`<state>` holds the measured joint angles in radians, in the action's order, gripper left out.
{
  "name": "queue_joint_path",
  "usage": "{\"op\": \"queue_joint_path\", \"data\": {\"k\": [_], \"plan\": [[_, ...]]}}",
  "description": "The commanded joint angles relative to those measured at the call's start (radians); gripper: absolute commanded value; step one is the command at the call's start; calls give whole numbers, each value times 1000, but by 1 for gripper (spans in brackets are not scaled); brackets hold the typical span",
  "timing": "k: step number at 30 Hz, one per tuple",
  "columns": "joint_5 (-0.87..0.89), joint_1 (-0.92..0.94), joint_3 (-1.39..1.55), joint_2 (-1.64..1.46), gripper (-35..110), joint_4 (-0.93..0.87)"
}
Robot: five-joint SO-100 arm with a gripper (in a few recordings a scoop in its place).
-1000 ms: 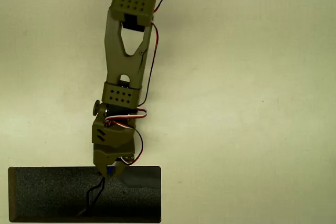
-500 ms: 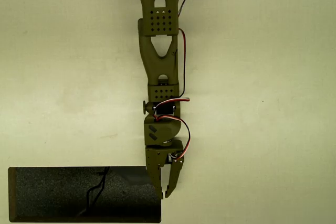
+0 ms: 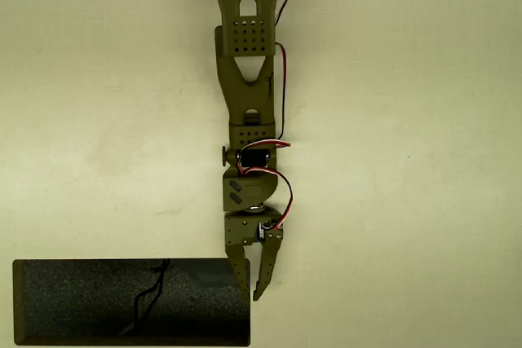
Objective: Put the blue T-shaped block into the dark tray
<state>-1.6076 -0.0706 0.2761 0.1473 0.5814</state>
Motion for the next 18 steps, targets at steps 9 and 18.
{"op": "queue_joint_path", "data": {"k": [9,18], "plan": [[0,2,25,8,0,81],[-6,9,25,8,0,81]]}}
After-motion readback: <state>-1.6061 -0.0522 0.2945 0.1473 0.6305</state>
